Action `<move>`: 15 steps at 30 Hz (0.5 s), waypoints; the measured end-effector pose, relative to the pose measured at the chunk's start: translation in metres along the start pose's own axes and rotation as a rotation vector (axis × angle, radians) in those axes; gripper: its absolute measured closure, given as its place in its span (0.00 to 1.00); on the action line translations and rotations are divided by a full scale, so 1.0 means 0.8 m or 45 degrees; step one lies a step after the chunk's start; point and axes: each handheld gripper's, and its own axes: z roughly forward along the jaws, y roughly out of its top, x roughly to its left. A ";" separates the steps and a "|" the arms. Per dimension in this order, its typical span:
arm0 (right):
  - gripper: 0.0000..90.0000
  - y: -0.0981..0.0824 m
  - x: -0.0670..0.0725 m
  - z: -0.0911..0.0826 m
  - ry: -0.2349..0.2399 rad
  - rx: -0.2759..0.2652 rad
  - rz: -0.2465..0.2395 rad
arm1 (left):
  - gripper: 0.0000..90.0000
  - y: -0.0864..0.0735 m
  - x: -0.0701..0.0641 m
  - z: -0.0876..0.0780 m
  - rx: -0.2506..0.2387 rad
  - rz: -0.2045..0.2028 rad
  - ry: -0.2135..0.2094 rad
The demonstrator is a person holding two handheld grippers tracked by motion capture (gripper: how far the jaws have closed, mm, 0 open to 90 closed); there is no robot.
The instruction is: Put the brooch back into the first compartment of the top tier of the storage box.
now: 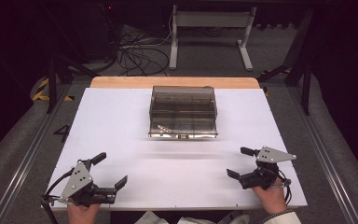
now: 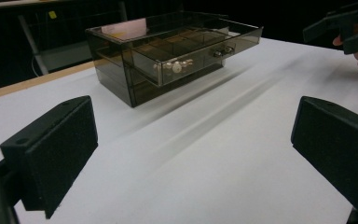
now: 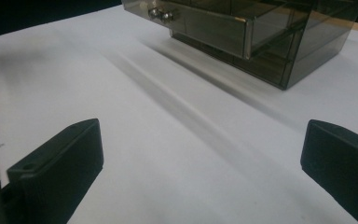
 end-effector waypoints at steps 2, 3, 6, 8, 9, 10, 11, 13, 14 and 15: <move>0.00 -0.007 -0.001 0.001 -0.002 0.001 0.008 | 0.01 -0.001 0.001 0.000 0.000 0.004 0.003; 0.00 -0.010 -0.003 0.002 0.002 0.005 0.013 | 0.01 -0.001 0.001 0.001 0.007 -0.004 0.003; 0.00 -0.013 -0.006 0.005 -0.017 0.015 -0.009 | 0.01 -0.002 0.003 0.002 0.011 0.000 0.000; 0.00 -0.012 -0.008 0.007 -0.022 0.018 0.014 | 0.01 -0.002 0.004 0.002 0.011 -0.001 0.001; 0.00 -0.011 -0.007 0.007 -0.024 0.016 0.007 | 0.01 -0.002 0.004 0.002 0.011 0.001 0.002; 0.00 -0.011 -0.005 0.006 -0.029 0.015 -0.006 | 0.01 -0.002 0.004 0.002 0.011 0.003 0.001; 0.00 -0.011 -0.004 0.006 -0.028 0.014 -0.018 | 0.01 -0.002 0.004 0.002 0.010 0.004 0.002; 0.00 -0.010 -0.004 0.006 -0.024 0.007 -0.023 | 0.01 -0.003 0.004 0.002 0.007 -0.002 0.004; 0.00 -0.010 -0.004 0.005 -0.025 0.005 -0.020 | 0.01 -0.003 0.004 0.002 0.007 -0.001 0.005; 0.00 -0.010 -0.004 0.005 -0.027 0.001 -0.023 | 0.01 -0.003 0.004 0.002 0.007 0.000 0.005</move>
